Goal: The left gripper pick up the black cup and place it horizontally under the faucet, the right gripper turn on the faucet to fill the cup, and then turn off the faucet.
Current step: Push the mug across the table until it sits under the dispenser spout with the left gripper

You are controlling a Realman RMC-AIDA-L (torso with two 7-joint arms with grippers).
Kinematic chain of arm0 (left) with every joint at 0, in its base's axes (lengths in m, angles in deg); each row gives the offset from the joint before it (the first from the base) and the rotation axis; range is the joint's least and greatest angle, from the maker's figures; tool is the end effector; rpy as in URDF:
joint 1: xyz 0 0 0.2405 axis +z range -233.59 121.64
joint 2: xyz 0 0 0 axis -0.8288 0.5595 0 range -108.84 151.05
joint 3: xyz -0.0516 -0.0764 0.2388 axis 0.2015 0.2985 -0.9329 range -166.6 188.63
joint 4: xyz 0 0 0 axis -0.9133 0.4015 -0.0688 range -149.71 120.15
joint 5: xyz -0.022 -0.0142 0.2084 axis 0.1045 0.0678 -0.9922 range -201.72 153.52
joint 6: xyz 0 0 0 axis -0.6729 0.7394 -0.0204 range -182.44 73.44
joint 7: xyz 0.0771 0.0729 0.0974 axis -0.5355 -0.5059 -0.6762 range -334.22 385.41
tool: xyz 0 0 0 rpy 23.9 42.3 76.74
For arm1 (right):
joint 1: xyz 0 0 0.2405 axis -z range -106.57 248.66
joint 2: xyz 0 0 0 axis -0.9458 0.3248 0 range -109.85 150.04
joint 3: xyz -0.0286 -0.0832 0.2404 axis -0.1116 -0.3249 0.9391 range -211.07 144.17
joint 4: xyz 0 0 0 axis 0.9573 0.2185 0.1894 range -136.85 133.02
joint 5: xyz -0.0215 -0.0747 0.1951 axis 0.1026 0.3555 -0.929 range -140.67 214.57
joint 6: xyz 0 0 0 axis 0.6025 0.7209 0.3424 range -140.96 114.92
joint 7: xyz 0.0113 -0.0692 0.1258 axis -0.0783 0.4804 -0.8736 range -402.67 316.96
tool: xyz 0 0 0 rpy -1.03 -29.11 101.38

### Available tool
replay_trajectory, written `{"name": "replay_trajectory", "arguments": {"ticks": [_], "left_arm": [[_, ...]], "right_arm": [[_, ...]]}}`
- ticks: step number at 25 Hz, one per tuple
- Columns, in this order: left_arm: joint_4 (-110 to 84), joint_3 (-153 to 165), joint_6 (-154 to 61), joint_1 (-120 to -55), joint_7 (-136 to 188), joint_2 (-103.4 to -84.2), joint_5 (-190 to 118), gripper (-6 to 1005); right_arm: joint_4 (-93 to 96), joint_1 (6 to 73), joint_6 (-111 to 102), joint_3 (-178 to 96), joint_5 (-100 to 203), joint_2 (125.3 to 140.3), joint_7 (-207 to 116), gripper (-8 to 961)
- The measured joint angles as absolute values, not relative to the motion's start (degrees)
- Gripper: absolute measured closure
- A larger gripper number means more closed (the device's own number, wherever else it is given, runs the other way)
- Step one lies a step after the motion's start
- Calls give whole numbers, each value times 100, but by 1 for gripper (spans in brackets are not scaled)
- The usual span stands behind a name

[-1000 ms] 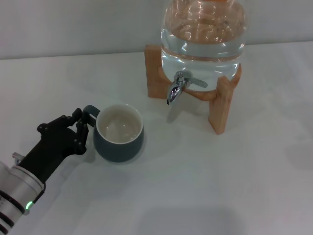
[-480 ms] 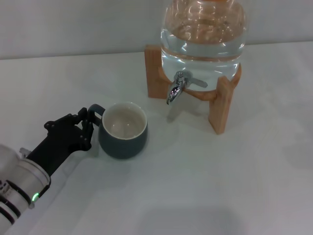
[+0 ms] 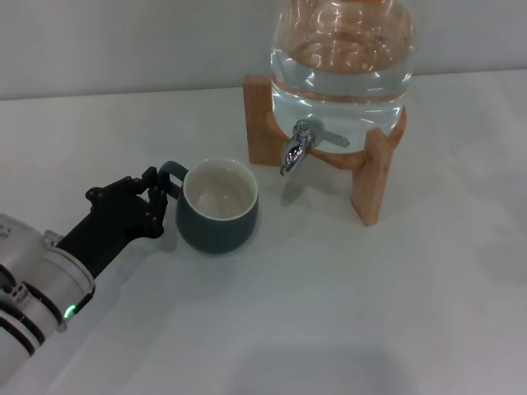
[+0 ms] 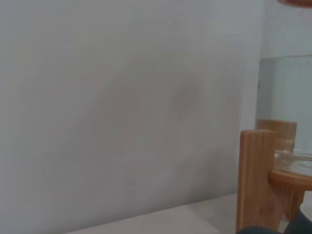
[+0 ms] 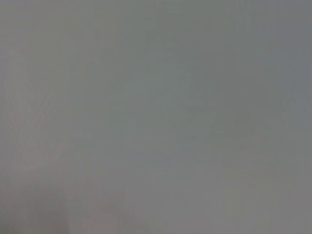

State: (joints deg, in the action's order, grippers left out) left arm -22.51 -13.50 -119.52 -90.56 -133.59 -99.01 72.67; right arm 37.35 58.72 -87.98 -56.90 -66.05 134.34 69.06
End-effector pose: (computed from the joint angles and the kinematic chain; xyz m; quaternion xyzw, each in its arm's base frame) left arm -0.2827 0.3276 -0.0869 -0.8367 -0.2256 -0.2910 0.4055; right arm 0.3840 0.2848 0.1670 -0.6859 0.2724 0.3606 0.5703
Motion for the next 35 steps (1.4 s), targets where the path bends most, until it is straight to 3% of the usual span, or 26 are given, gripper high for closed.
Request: {"name": "replay_trajectory", "arguments": {"ticks": [35], "left_arm": [[-2516, -1373, -11698, -9559, -13357, -9922, 7118, 864]], "right_arm": [[3650, 5769, -8828, -5691, -6650, 13452, 6991, 115]]}}
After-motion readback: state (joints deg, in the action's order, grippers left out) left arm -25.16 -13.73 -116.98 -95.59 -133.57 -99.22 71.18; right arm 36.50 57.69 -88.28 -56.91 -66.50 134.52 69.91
